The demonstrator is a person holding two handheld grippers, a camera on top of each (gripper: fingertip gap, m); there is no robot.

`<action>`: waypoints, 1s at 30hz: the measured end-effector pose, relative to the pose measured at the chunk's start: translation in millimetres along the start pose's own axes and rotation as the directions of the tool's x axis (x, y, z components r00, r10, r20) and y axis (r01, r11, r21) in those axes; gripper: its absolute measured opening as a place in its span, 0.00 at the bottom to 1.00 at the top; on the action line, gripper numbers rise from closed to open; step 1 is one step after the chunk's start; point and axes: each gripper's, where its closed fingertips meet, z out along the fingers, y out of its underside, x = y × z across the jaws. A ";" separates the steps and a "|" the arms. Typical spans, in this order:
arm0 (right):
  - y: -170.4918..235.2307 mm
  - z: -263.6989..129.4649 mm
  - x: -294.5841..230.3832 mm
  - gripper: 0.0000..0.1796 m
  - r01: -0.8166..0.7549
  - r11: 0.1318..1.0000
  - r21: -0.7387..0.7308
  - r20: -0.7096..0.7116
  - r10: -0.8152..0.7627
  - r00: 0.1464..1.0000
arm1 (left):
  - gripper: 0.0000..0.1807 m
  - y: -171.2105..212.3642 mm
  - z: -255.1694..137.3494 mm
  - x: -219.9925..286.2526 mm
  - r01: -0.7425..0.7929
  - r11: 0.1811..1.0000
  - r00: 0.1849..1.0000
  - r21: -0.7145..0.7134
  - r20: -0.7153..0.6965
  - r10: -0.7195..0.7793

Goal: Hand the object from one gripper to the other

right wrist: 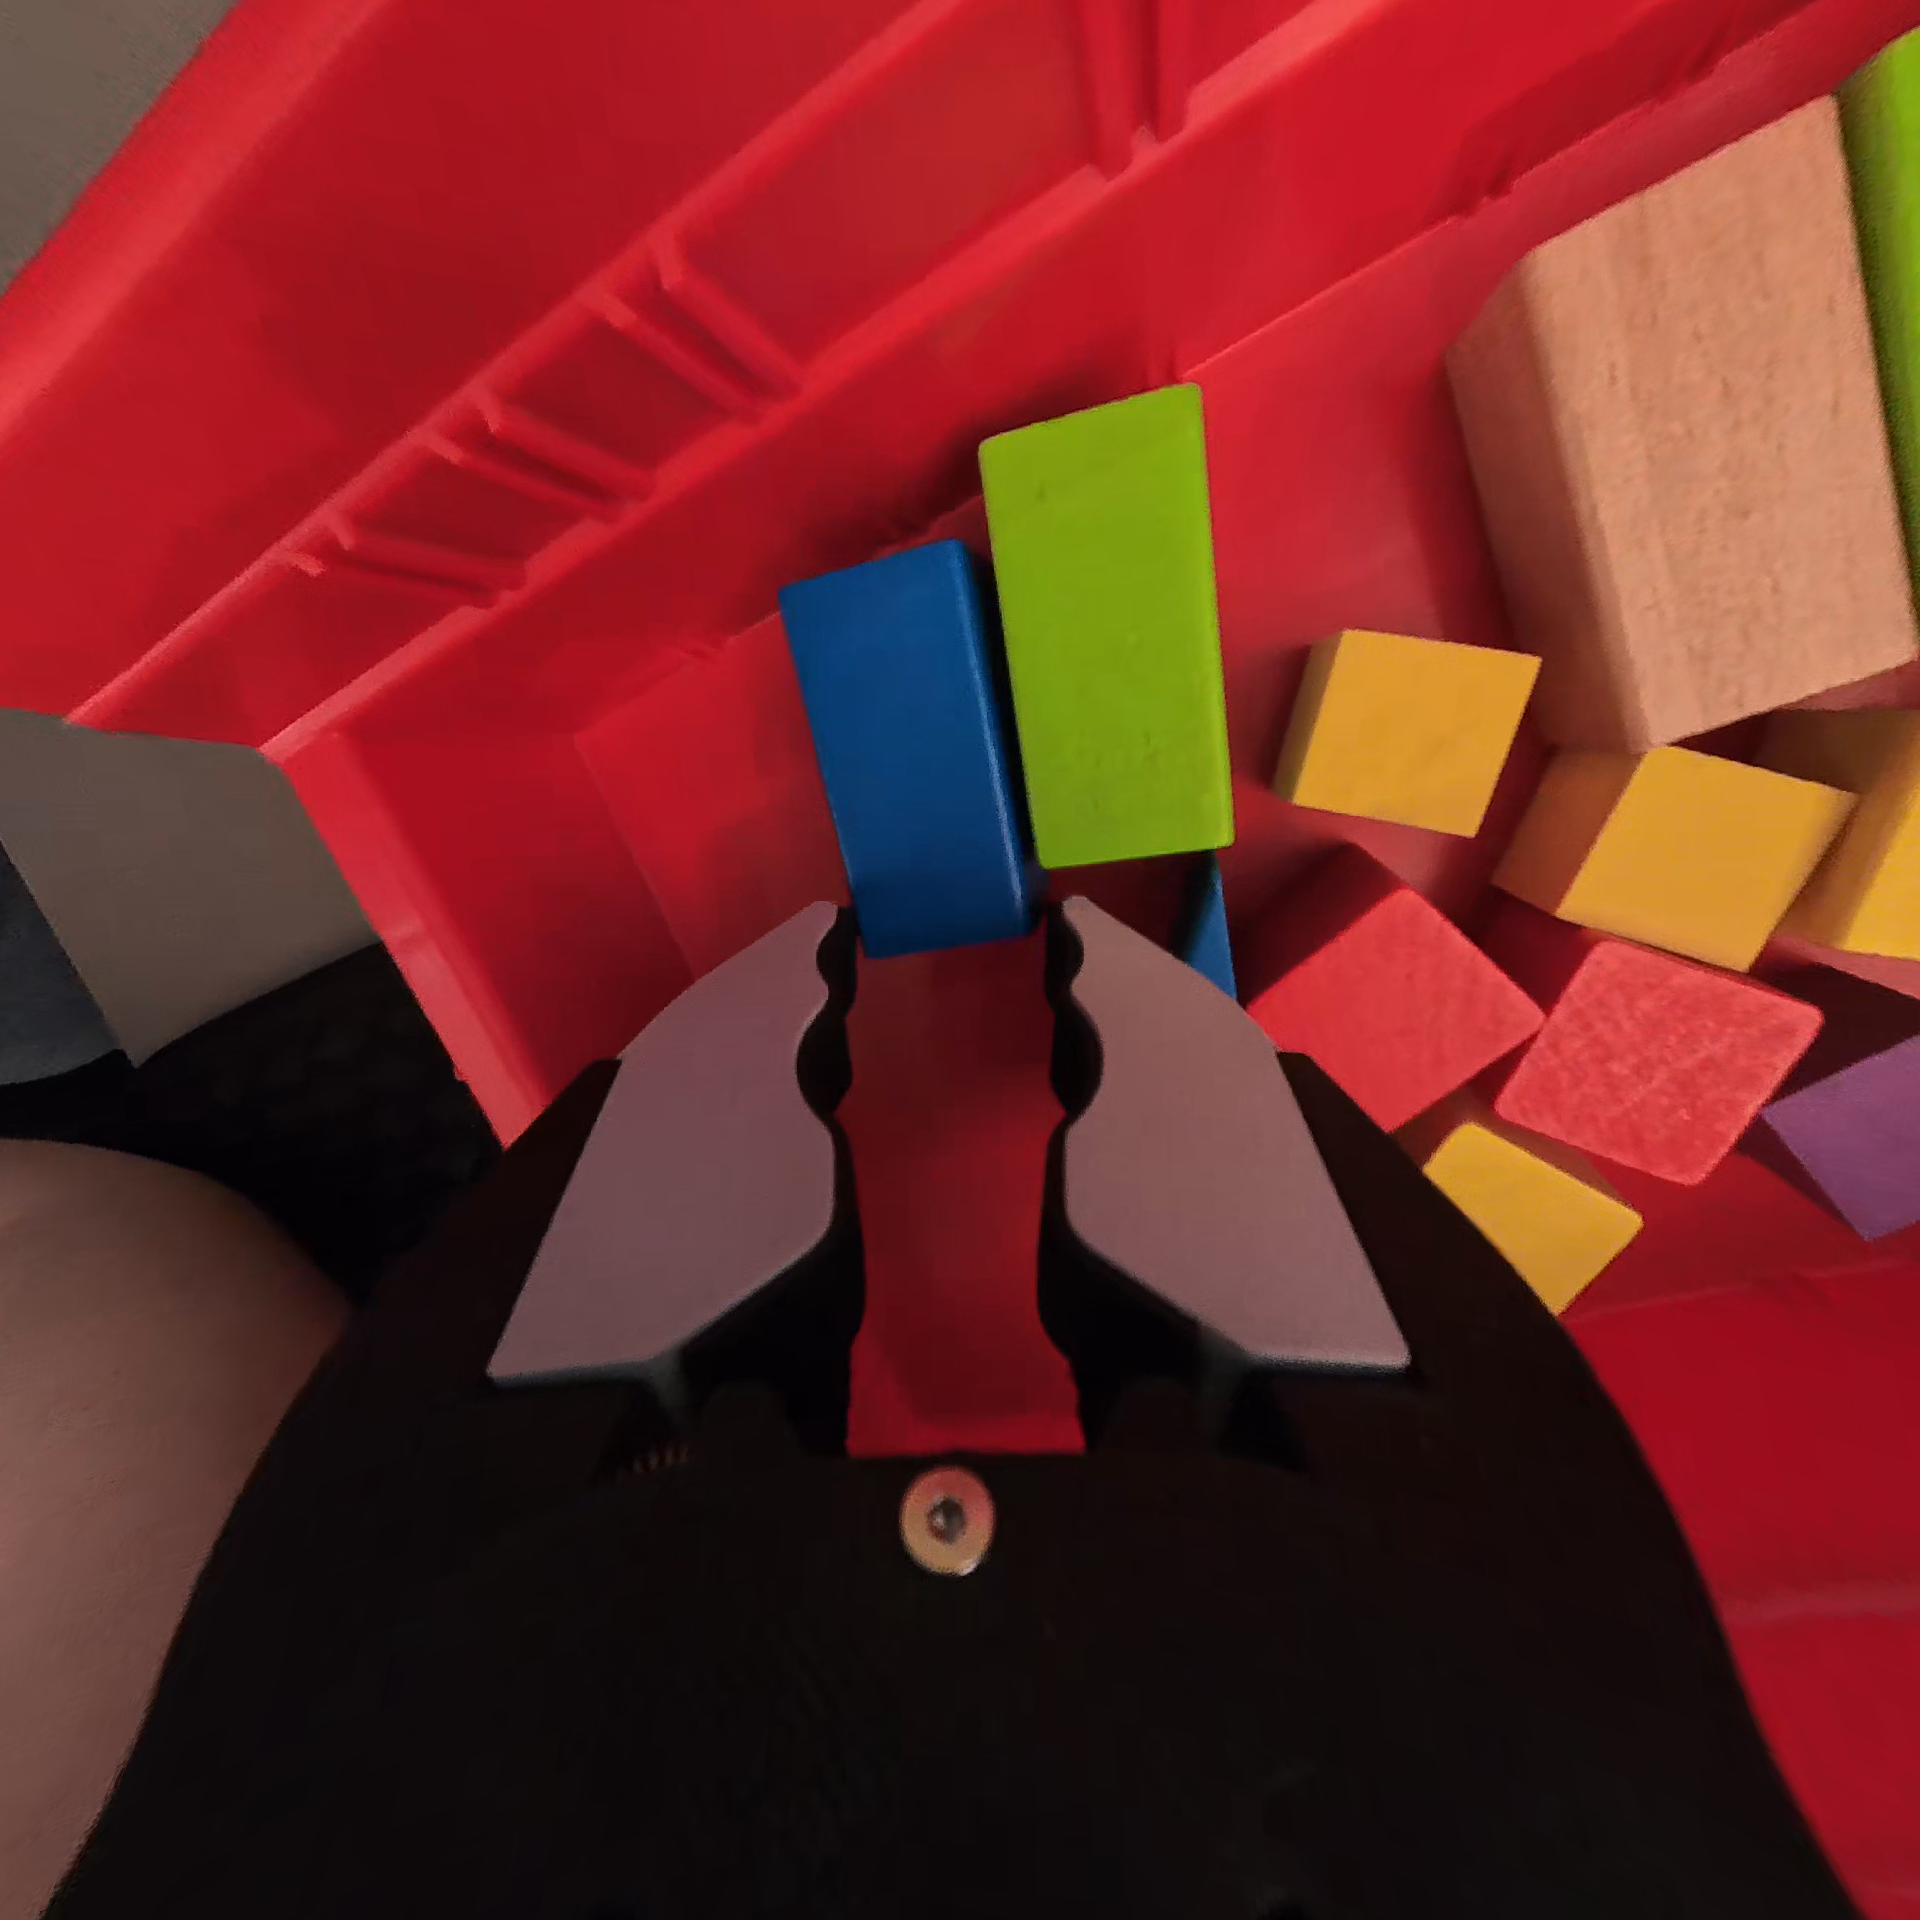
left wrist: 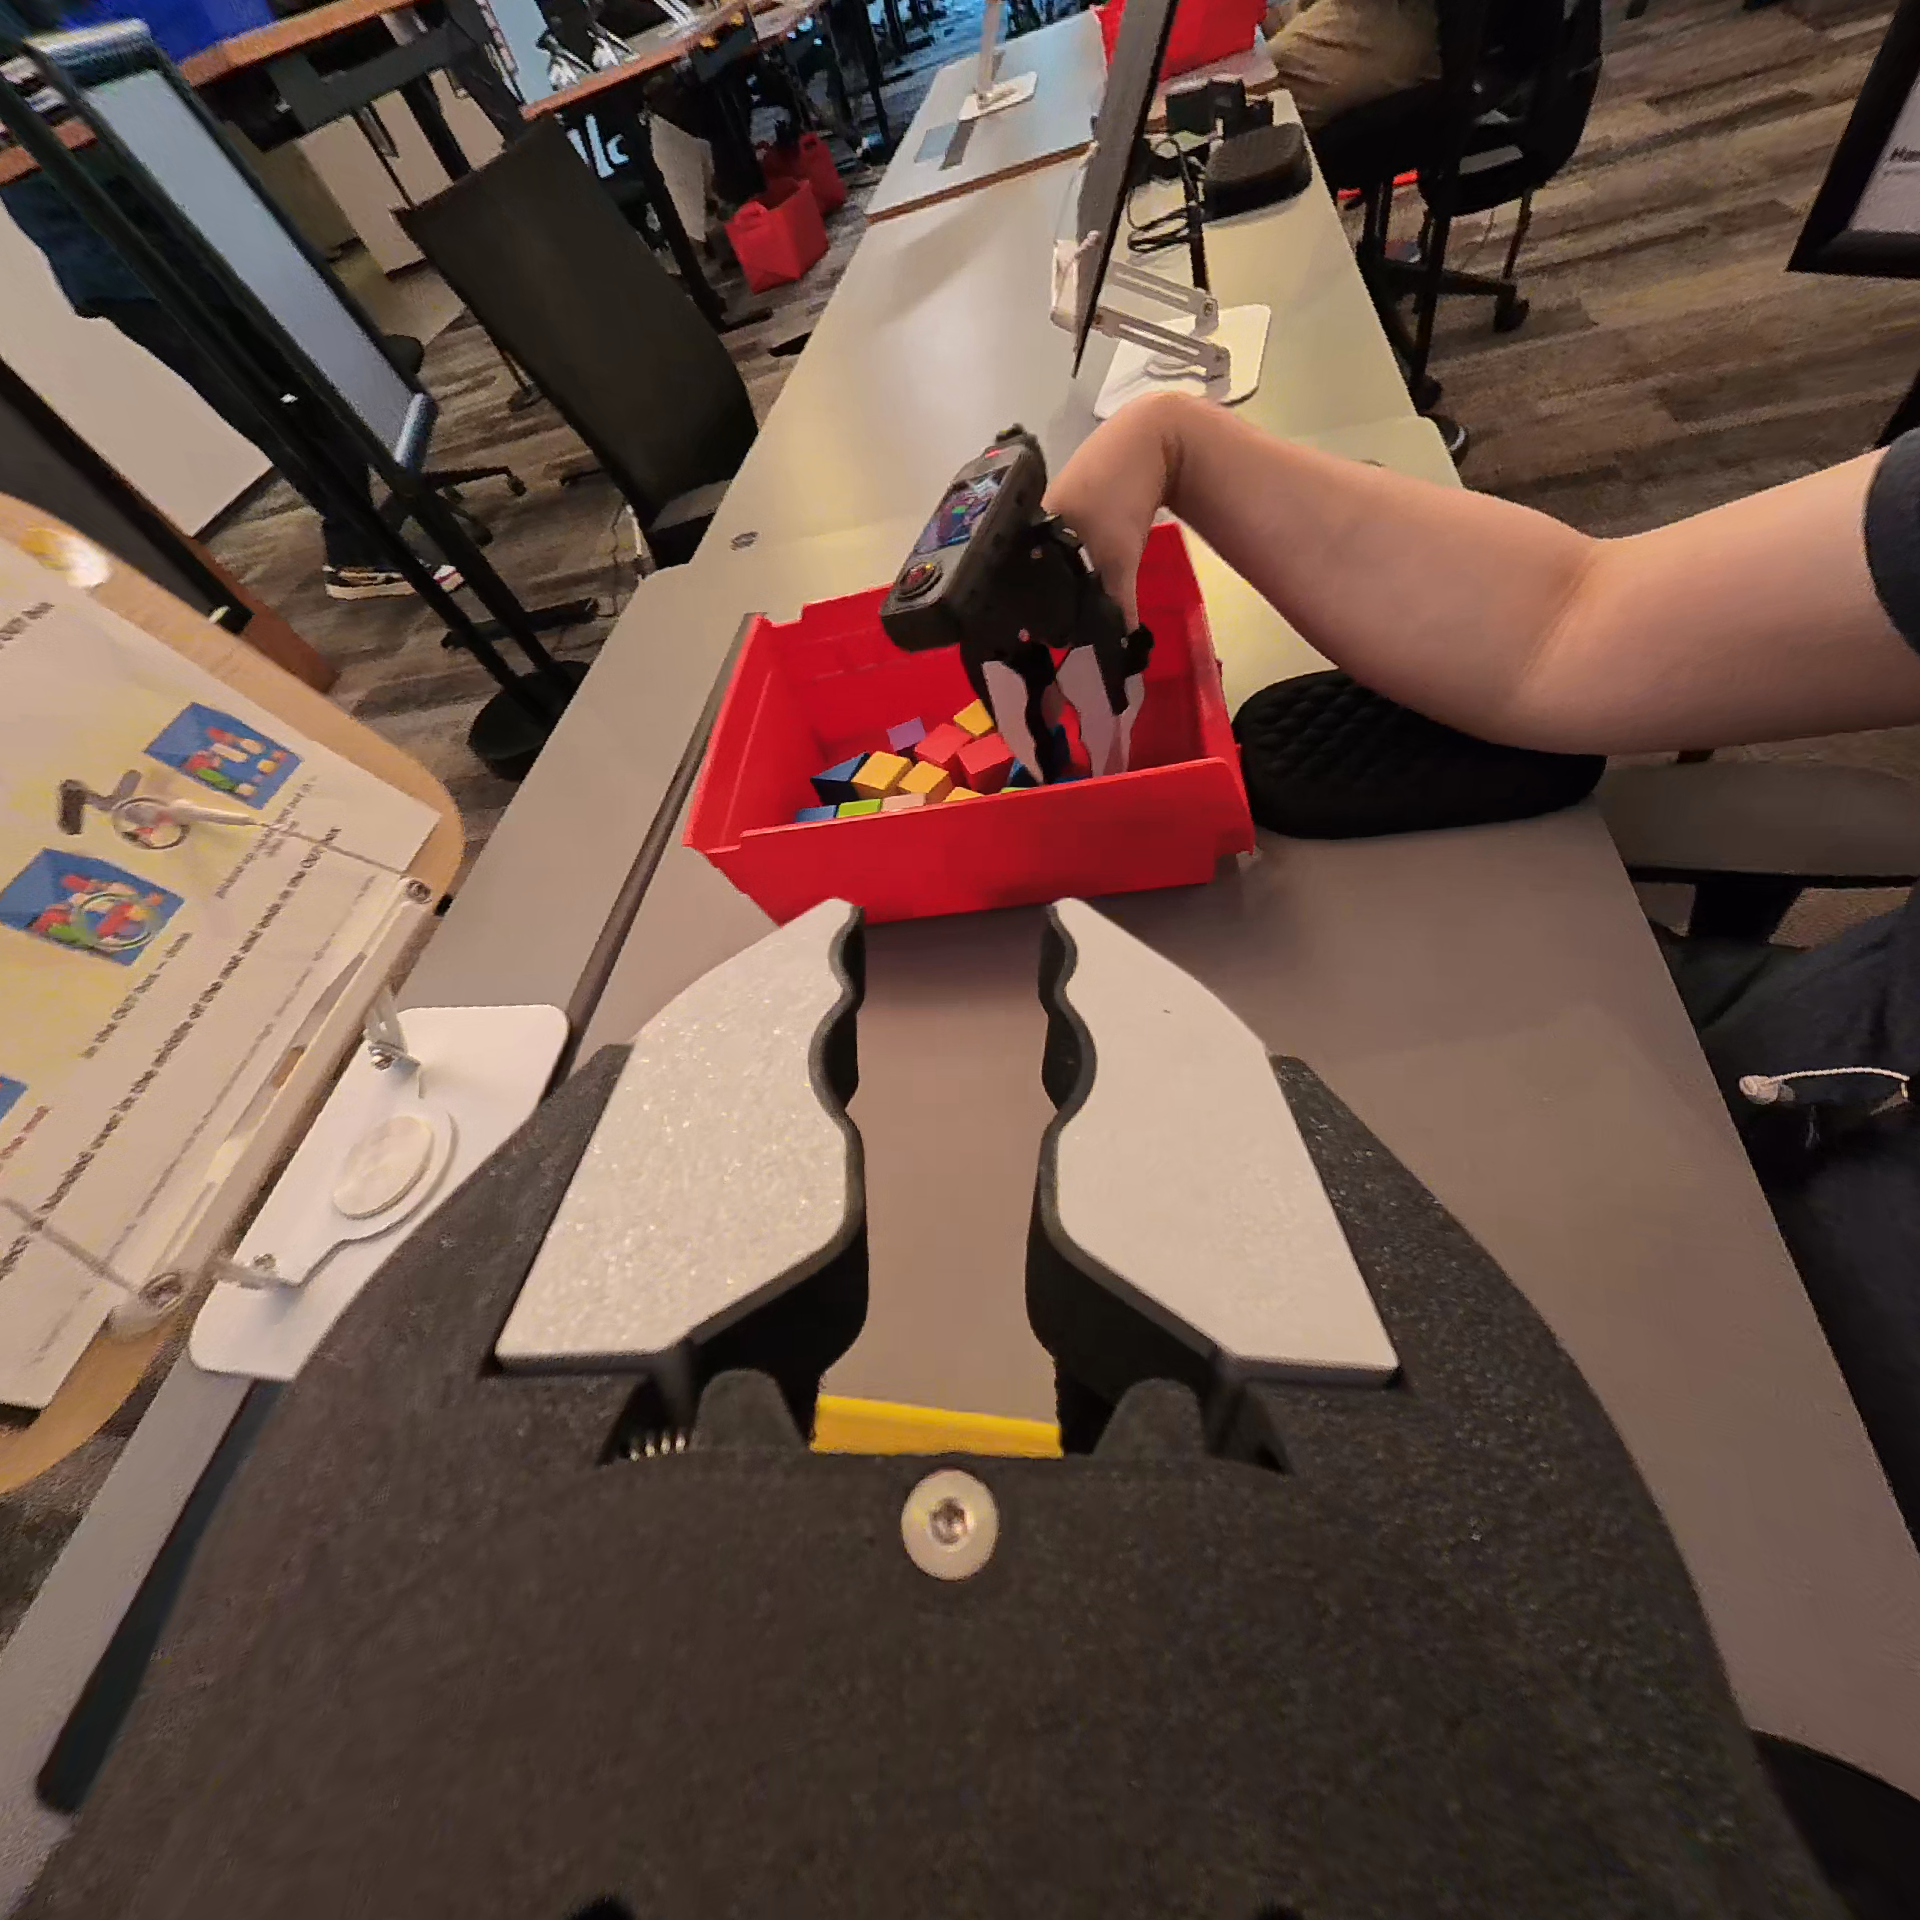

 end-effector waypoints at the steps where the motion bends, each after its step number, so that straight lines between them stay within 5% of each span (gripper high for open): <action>1: 1.1 -2.2 0.8 0.21 -0.006 1.000 -0.001 -0.010 0.006 1.000 | 0.17 1.6 -4.9 -4.4 0.000 1.000 1.000 -0.002 0.023 0.000; 6: -2.5 -31.6 -2.0 0.20 -0.005 0.996 0.086 -0.087 0.012 0.996 | 0.17 29.9 -41.2 -63.0 0.109 0.993 0.947 -0.047 0.307 -0.090; 11: -15.1 -72.8 -4.2 0.20 0.098 0.974 0.205 -0.258 -0.043 0.965 | 0.25 99.3 -76.1 -132.1 0.372 0.925 0.756 -0.082 0.605 -0.250; 15: -24.7 -90.3 -7.5 0.20 0.183 0.955 0.235 -0.356 -0.090 0.930 | 0.26 154.9 -71.5 -163.4 0.609 0.793 0.579 0.019 0.673 -0.461; 20: -26.0 -91.0 -7.9 0.20 0.204 0.956 0.210 -0.380 -0.112 0.918 | 0.29 229.5 -56.2 -174.6 0.778 0.628 0.410 -0.015 0.769 -0.490; 30: -17.9 -90.8 -1.3 0.20 0.175 0.965 0.197 -0.385 -0.088 0.919 | 0.34 301.9 -42.2 -179.0 0.856 0.517 0.293 -0.016 0.840 -0.458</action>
